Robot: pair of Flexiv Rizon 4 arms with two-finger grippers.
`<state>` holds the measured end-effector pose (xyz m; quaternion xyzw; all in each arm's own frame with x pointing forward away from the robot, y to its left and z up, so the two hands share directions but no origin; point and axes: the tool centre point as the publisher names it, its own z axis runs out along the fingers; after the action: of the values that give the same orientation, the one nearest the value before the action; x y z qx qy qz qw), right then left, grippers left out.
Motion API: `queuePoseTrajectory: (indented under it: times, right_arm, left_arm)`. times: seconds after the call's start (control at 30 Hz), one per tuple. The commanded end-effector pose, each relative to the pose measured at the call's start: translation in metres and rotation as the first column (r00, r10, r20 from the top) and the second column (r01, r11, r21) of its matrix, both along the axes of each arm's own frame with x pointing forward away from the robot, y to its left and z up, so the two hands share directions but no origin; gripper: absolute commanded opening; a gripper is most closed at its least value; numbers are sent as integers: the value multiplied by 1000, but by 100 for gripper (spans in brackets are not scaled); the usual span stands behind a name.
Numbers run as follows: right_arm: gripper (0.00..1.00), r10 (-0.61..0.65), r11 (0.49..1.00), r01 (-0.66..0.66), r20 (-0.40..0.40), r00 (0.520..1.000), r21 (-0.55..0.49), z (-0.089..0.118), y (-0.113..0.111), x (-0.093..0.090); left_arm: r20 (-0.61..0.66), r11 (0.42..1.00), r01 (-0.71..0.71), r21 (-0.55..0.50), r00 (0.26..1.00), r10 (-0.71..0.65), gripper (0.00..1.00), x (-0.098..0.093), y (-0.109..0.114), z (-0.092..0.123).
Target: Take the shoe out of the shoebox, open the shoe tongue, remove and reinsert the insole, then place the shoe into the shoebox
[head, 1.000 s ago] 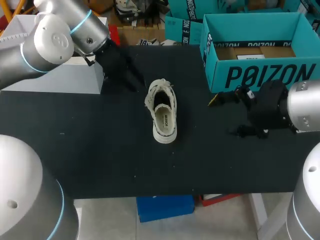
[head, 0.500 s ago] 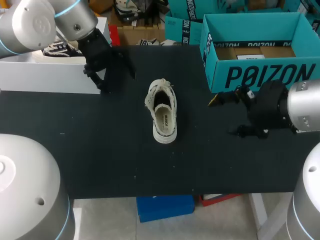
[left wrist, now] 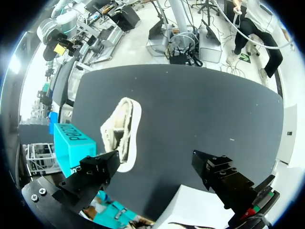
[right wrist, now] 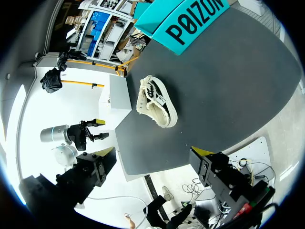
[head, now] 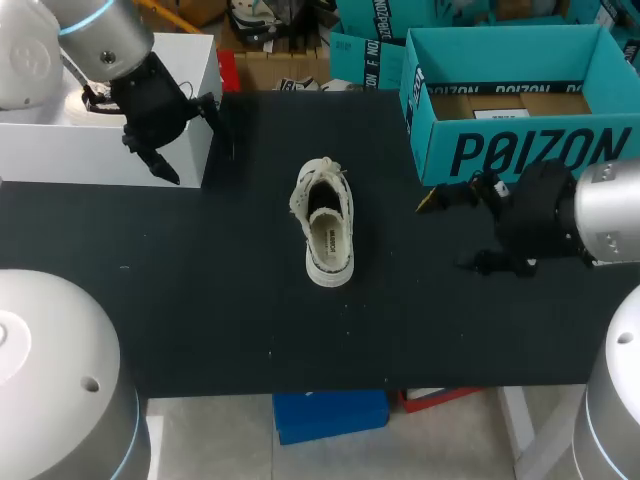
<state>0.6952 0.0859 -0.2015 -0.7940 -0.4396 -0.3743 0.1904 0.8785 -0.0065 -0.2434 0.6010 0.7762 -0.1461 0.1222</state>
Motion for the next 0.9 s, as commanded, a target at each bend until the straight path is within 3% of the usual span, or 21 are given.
queuePoseTrajectory:
  times: [0.03, 0.23, 0.33, 0.5, 0.67, 0.9]
  right_arm:
    - [100, -1, 1000, 1, 1, 1000, 0, -1, 1, 0]
    - [100, -1, 1000, 1, 1, 1000, 0, -1, 1, 0]
    - [100, 111, 983, -113, -21, 994, -143, 1, 2, 23]
    - [100, 308, 870, -320, -94, 947, -376, 13, 6, 53]
    - [100, 429, 762, -454, -164, 888, -462, 11, 6, 68]
    - [100, 556, 584, -609, -283, 782, -537, -9, 9, 87]
  left_arm:
    - [50, 1000, -28, 11, 998, 27, 100, -6, 5, -5]
    - [50, 1000, -28, 11, 998, 27, 100, -6, 5, -5]
    - [50, 1000, -28, 11, 998, 27, 100, -6, 5, -5]
    - [50, 1000, -28, 11, 998, 27, 100, -6, 5, -5]
    - [50, 1000, -28, 11, 998, 27, 100, -6, 5, -5]
    - [50, 1000, -28, 11, 998, 27, 100, -6, 5, -5]
